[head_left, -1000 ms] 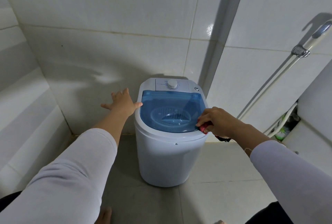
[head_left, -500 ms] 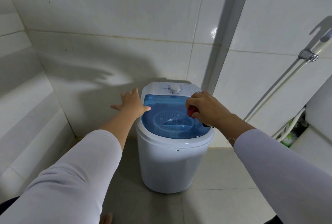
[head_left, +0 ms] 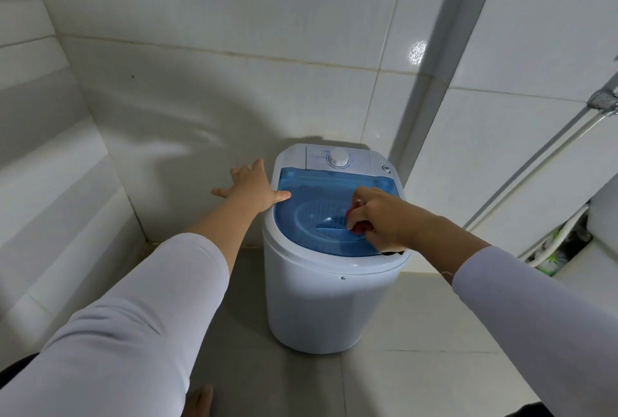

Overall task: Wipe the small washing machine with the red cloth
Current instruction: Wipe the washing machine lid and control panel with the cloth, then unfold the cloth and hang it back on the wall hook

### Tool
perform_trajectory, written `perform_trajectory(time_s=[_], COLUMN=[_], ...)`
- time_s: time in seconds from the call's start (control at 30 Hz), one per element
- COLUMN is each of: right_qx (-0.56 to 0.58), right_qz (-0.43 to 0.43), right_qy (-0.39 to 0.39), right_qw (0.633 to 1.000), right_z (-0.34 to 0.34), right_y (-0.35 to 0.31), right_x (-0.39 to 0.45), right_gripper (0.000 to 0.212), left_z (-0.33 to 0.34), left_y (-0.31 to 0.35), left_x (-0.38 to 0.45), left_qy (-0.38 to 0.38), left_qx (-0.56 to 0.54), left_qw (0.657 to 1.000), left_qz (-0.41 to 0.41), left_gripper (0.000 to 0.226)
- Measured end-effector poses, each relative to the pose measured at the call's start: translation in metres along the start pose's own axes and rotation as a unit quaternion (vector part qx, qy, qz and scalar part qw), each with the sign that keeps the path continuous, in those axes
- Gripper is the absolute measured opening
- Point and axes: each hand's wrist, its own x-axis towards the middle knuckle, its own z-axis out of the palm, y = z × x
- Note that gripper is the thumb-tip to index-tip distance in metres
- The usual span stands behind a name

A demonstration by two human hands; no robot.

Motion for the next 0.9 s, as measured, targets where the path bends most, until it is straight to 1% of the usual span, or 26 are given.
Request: perform_trajectory(time_s=[0.1,0.17,0.37,0.47,0.57,0.67,0.77,0.87,0.9], right_qx=[-0.012,-0.013,0.049,0.136,0.250,0.354,0.463,0.513,0.525], right_qz=[0.009,0.014,0.015,0.043,0.100,0.161,0.200,0.231,0.236], right_qy=[-0.036,-0.044,-0.007,0.031,0.099,0.149,0.176,0.199,0.208], right_qw=[0.999,0.999,0.999,0.989,0.958,0.909,0.846,0.803,0.791], right_z=[-0.003,-0.003,0.001,0.003,0.004,0.003,-0.004,-0.012,-0.015], right_y=[-0.001,-0.004,-0.023,-0.024,-0.015,-0.008,-0.005,-0.004,-0.004], right_x=[0.006,0.011,0.032,0.034,0.029,0.027,0.027,0.026,0.026], right_gripper=[0.031,0.031,0.021,0.022,0.022,0.017,0.013,0.006,0.008], left_z=[0.000,-0.001,-0.001,0.000,0.000,-0.001,0.003,0.008,0.007], left_y=[0.000,0.000,-0.001,0.000,0.000,0.003,0.005,0.006,0.009], left_x=[0.001,0.001,0.000,-0.001,-0.003,-0.008,-0.012,-0.013,-0.015], left_qy=[-0.001,-0.003,-0.004,-0.003,0.001,0.016,0.057,0.065,0.064], left_qx=[0.004,0.006,0.002,-0.002,-0.006,0.003,-0.012,-0.099,-0.136], left_qw=[1.000,1.000,1.000,1.000,1.000,0.999,0.992,0.974,0.966], left_qz=[0.002,0.002,-0.001,-0.003,0.002,0.029,0.109,0.191,0.208], left_gripper=[0.106,0.106,0.106,0.105,0.101,0.094,0.073,0.049,0.043])
